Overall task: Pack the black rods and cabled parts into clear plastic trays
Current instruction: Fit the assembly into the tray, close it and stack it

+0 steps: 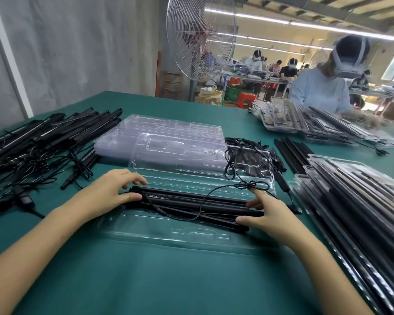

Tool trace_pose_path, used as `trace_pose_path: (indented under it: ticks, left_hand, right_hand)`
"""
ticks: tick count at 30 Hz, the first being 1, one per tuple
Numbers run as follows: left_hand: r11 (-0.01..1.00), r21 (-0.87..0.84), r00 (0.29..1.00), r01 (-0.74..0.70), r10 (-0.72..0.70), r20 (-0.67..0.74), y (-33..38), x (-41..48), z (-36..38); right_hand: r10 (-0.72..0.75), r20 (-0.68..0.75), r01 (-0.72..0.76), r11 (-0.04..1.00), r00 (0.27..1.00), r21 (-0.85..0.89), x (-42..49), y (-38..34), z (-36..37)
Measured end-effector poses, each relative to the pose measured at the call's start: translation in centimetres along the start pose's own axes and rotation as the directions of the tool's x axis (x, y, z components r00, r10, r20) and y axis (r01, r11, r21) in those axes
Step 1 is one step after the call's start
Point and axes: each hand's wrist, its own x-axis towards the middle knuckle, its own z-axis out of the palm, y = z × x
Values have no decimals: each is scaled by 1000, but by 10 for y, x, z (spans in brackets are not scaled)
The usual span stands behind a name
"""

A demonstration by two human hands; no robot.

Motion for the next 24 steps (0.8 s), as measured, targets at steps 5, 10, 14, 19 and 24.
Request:
trace_pose_path:
  ticks: [5, 10, 14, 19, 24]
  left_hand:
    - [997, 58, 998, -51, 50, 25, 6, 0, 2]
    - [993, 116, 1000, -21, 22, -11, 8, 0, 5]
    - [996, 88, 999, -20, 23, -43, 9, 0, 8]
    - [999, 49, 1000, -24, 24, -1, 7, 1, 6]
    - [998, 40, 999, -42, 41, 31, 8, 1, 7]
  right_hand:
    - [4, 7, -4, 1000, 1000, 0, -1, 0, -1]
    - [-21, -14, 21, 1000, 1000, -13, 1, -2, 2]
    - [-19, -50, 19, 1000, 999, -16, 0, -3, 1]
    - [1, -110, 2, 1000, 994, 30, 3, -5, 1]
    - [51, -152, -51, 999, 987, 8, 7, -6, 2]
